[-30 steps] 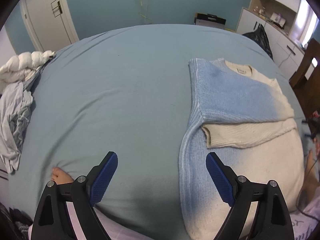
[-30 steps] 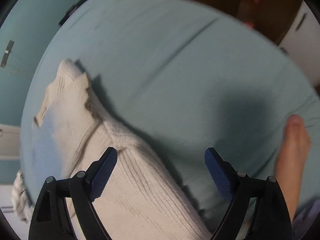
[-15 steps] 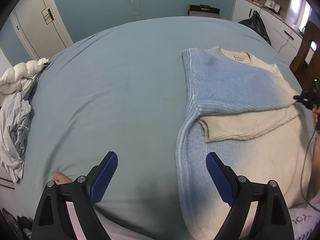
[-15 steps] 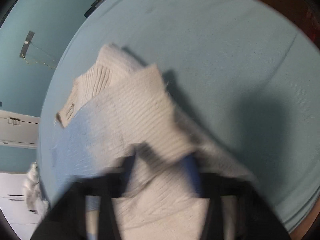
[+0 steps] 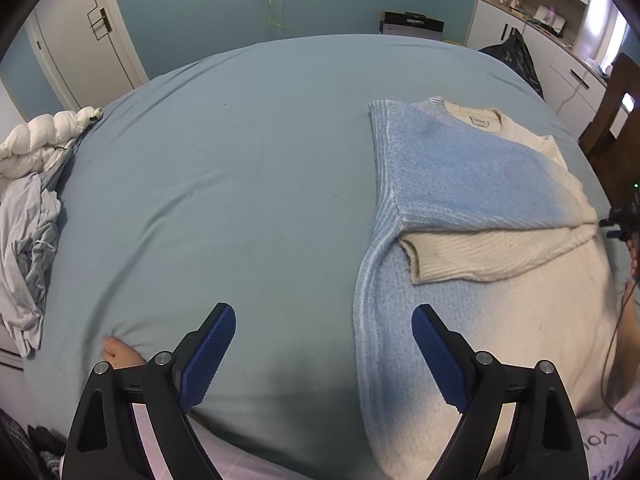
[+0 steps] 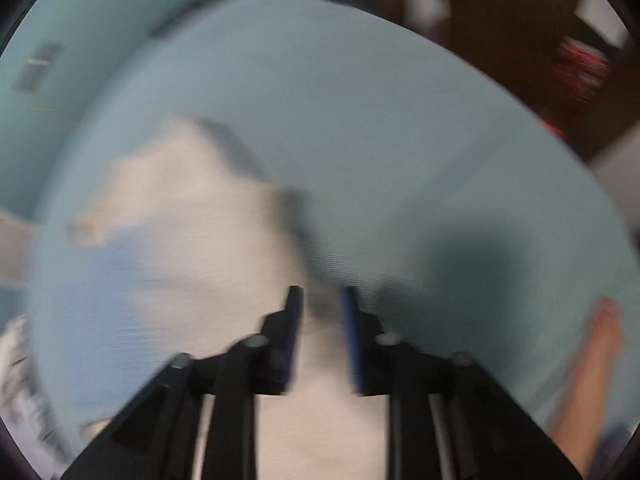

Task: Fold small clothes

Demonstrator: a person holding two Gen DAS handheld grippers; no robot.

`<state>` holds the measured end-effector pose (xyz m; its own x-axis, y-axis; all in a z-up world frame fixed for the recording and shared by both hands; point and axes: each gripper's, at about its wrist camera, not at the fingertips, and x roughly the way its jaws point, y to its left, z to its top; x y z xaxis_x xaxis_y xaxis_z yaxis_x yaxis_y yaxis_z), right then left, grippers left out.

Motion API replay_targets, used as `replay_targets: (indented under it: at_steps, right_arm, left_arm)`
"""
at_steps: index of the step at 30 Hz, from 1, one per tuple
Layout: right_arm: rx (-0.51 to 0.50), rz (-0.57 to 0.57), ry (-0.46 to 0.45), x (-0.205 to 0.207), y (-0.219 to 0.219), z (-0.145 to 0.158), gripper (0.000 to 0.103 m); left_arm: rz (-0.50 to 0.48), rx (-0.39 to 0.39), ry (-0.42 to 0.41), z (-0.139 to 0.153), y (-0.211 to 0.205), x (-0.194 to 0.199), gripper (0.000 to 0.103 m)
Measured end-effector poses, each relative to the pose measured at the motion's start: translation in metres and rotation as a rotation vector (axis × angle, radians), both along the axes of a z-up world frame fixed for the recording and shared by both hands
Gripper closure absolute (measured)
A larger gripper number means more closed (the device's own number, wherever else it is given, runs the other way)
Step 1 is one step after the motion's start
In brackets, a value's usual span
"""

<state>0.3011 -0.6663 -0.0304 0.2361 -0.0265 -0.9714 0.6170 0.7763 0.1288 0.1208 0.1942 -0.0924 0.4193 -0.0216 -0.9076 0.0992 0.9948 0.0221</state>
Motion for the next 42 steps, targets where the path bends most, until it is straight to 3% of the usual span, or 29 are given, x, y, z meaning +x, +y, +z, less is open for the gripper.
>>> replay_targets:
  at_steps: [1, 3, 6, 7, 11, 15, 18, 21, 25, 26, 29, 30, 31, 32, 34, 35, 38, 42]
  right_arm:
    - [-0.023, -0.027, 0.063, -0.001, -0.007, -0.006, 0.07]
    - [-0.034, -0.061, -0.019, -0.005, -0.012, 0.004, 0.065]
    - [-0.072, 0.001, -0.111, 0.01, 0.016, 0.031, 0.027]
    - [-0.071, 0.042, -0.134, 0.019, 0.031, 0.035, 0.021]
    - [-0.036, 0.258, -0.166, 0.07, 0.105, 0.036, 0.02]
    - [-0.04, 0.386, -0.075, 0.11, 0.146, -0.006, 0.02]
    - [-0.084, 0.454, 0.043, 0.115, 0.157, -0.047, 0.016]
    - [-0.145, 0.479, 0.019, 0.114, 0.167, -0.036, 0.016]
    - [-0.054, 0.506, -0.194, 0.107, 0.183, -0.001, 0.016]
    - [-0.036, 0.523, -0.201, 0.109, 0.191, -0.003, 0.016]
    - [-0.018, 0.602, -0.044, 0.123, 0.215, -0.04, 0.016]
    - [-0.042, 0.626, 0.012, 0.125, 0.221, -0.057, 0.014]
    - [-0.111, 0.67, 0.003, 0.124, 0.229, -0.064, 0.009]
    - [-0.163, 0.692, -0.027, 0.121, 0.234, -0.062, 0.009]
    - [-0.16, 0.707, -0.001, 0.124, 0.235, -0.061, 0.009]
    - [-0.121, 0.698, 0.022, 0.125, 0.231, -0.057, 0.009]
    - [0.029, 0.62, -0.052, 0.106, 0.205, -0.02, 0.009]
    - [0.221, 0.51, -0.069, 0.059, 0.164, 0.032, 0.009]
  left_arm:
    - [-0.003, 0.008, 0.0, -0.001, -0.001, 0.0, 0.013]
    - [-0.008, 0.028, 0.005, -0.004, -0.003, 0.002, 0.013]
    - [-0.014, 0.041, 0.024, -0.011, -0.009, 0.005, 0.013]
    - [-0.016, 0.044, 0.029, -0.012, -0.011, 0.005, 0.013]
    - [-0.033, 0.063, 0.062, -0.021, -0.021, 0.004, 0.013]
    - [-0.056, 0.087, 0.08, -0.028, -0.027, 0.001, 0.013]
    - [-0.068, 0.091, 0.097, -0.033, -0.028, 0.0, 0.013]
    - [-0.076, 0.096, 0.102, -0.036, -0.028, -0.001, 0.013]
    - [-0.086, 0.107, 0.101, -0.036, -0.031, -0.002, 0.013]
    - [-0.086, 0.106, 0.1, -0.035, -0.031, -0.002, 0.013]
    - [-0.089, 0.101, 0.096, -0.034, -0.032, -0.003, 0.013]
    - [-0.09, 0.099, 0.095, -0.034, -0.031, -0.004, 0.013]
    - [-0.091, 0.097, 0.094, -0.034, -0.03, -0.004, 0.013]
    - [-0.091, 0.096, 0.095, -0.034, -0.03, -0.004, 0.013]
    - [-0.087, 0.086, 0.106, -0.035, -0.028, -0.003, 0.013]
    - [-0.085, 0.079, 0.112, -0.036, -0.027, -0.003, 0.013]
    - [-0.08, 0.043, 0.147, -0.039, -0.024, -0.003, 0.013]
    - [-0.074, 0.019, 0.209, -0.048, -0.022, -0.008, 0.013]
